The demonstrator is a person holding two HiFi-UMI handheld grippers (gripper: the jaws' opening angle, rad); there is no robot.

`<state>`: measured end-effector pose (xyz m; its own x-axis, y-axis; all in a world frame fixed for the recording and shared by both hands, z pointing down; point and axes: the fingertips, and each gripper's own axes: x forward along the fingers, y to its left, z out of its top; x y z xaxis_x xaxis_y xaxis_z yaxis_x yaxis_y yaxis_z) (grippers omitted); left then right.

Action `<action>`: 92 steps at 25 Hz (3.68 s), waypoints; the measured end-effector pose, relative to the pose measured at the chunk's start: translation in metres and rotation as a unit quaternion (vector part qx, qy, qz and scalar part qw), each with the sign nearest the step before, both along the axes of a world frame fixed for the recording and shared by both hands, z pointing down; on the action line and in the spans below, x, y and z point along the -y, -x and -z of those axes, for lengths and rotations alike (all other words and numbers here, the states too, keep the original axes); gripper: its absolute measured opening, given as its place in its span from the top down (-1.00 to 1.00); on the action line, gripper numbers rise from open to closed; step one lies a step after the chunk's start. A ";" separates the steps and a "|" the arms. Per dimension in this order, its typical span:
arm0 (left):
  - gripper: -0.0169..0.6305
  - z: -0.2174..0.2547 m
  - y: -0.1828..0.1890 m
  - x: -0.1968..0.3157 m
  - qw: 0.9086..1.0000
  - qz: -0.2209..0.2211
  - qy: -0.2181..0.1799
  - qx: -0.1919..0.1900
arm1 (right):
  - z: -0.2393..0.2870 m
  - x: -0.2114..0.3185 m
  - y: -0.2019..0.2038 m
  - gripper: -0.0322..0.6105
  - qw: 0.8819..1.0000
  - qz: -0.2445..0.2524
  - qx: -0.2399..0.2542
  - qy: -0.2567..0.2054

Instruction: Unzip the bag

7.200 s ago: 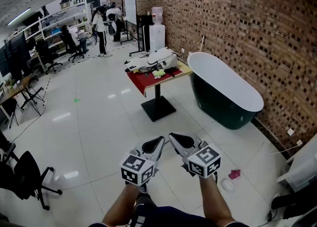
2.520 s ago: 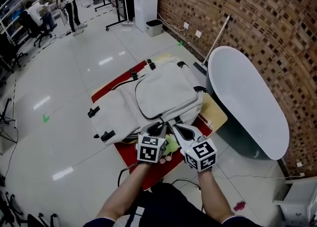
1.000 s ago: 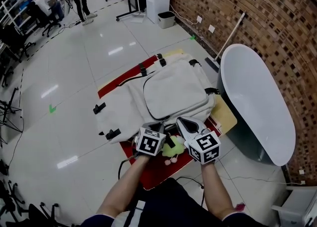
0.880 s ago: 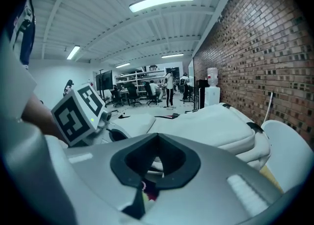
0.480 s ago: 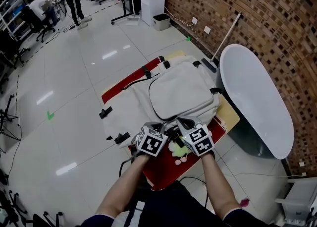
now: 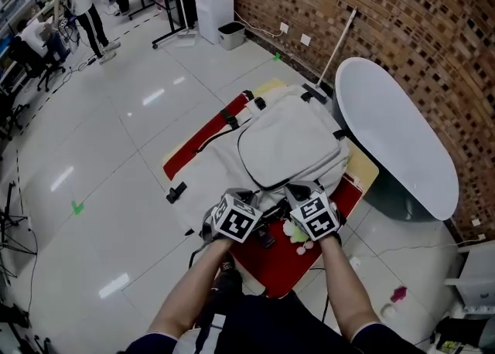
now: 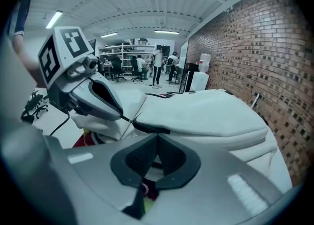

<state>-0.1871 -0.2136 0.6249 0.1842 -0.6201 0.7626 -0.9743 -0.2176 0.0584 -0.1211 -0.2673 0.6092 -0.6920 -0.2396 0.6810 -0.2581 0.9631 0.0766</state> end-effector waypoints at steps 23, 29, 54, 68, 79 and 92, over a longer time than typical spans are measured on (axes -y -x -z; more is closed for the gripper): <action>0.88 -0.014 0.058 0.020 0.998 -0.069 0.011 0.005 | 0.015 -0.031 0.075 0.54 0.998 0.042 0.029 -0.024; 0.88 -0.017 0.071 0.031 0.998 -0.066 0.011 0.011 | -0.010 -0.032 0.081 0.58 0.998 0.061 -0.011 -0.020; 0.90 -0.017 0.142 0.095 0.986 -0.164 -0.009 -0.030 | -0.046 -0.028 0.075 0.79 0.989 -0.100 -0.105 0.032; 0.90 -0.012 0.145 0.094 0.983 -0.181 -0.003 -0.033 | -0.046 -0.027 0.072 0.79 0.986 -0.115 -0.111 0.037; 0.90 -0.015 0.155 0.121 0.985 -0.174 -0.017 0.012 | -0.046 -0.029 0.068 0.80 0.988 -0.103 -0.106 0.051; 0.90 -0.011 0.161 0.170 0.984 -0.163 -0.045 0.048 | -0.053 -0.032 0.063 0.81 0.987 -0.115 -0.096 0.065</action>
